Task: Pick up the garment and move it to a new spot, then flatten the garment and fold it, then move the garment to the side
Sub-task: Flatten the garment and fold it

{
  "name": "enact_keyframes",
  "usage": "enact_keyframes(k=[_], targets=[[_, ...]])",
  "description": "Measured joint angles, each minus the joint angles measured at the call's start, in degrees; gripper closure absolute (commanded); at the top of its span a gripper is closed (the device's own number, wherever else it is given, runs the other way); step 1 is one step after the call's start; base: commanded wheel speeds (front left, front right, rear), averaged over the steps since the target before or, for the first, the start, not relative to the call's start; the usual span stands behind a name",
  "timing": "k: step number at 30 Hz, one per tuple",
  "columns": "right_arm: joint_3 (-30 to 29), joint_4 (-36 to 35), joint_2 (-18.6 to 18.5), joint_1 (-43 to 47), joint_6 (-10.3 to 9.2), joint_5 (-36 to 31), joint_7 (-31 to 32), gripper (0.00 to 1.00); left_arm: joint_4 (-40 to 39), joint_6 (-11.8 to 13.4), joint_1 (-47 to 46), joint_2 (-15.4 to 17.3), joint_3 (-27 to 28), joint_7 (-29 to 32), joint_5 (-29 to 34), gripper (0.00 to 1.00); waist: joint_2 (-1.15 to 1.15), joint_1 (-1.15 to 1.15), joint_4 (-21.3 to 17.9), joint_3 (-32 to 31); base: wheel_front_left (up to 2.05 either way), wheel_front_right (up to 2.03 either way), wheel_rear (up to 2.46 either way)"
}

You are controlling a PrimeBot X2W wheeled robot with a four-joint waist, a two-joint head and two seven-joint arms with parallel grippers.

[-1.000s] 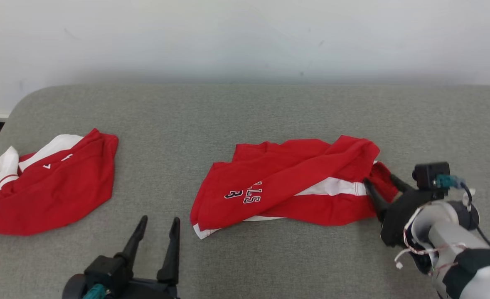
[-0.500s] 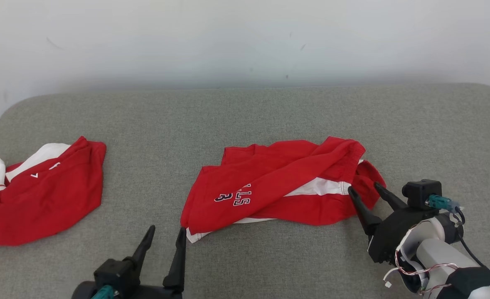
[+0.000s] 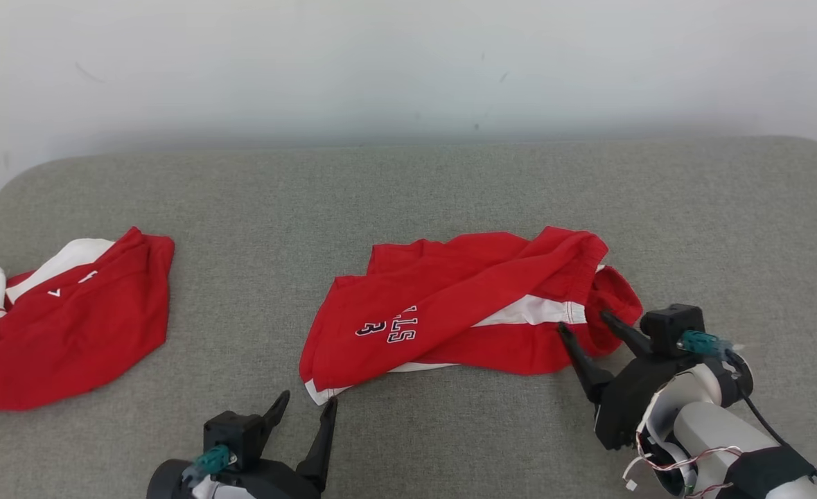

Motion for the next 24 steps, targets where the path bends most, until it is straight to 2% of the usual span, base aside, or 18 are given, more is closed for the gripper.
enact_keyframes(k=[5, 20, 21, 22, 23, 24], targets=[[1.38, -0.07, 0.54, -1.41, -0.53, -1.35, 1.46, 0.00, 4.89, -1.51, -2.60, -0.20, -0.78, 1.66, 0.00, 0.00, 0.00, 0.00, -0.56, 0.68, 0.00, 0.00, 0.00], [2.34, 0.41, 2.45, -2.53, -1.47, -1.56, 3.50, 0.00, 15.18, -3.49, -7.91, -2.15, -0.66, 2.50, -1.02, 0.00, 0.00, 0.00, -1.94, 2.01, 0.00, 0.00, 0.00], [2.41, 0.51, 2.56, -2.54, -1.47, -1.56, 3.76, 0.00, 15.47, -3.49, -8.26, -2.27, -0.52, 2.24, -1.04, 0.29, 0.00, 0.00, -1.95, 2.05, 0.00, 0.00, 0.00], [2.43, 0.63, 2.71, -2.54, -1.47, -1.55, 3.91, 0.15, 15.90, -3.49, -8.62, -2.44, -0.36, 2.05, -1.22, 0.68, 0.00, 0.00, -1.95, 2.09, 0.00, 0.00, 0.00], [2.54, 0.78, 2.91, -2.59, -1.47, -1.56, 3.97, 0.51, 16.57, -3.50, -9.09, -2.70, -0.33, 2.04, -1.37, 0.82, 0.00, 0.00, -1.95, 2.12, 0.00, 0.00, 0.00], [2.86, 0.94, 3.07, -2.73, -1.48, -1.66, 4.01, 0.62, 17.03, -3.54, -9.38, -2.93, -0.27, 1.99, -1.45, 0.92, 0.00, 0.00, -1.93, 2.17, 0.00, 0.00, 0.00]])
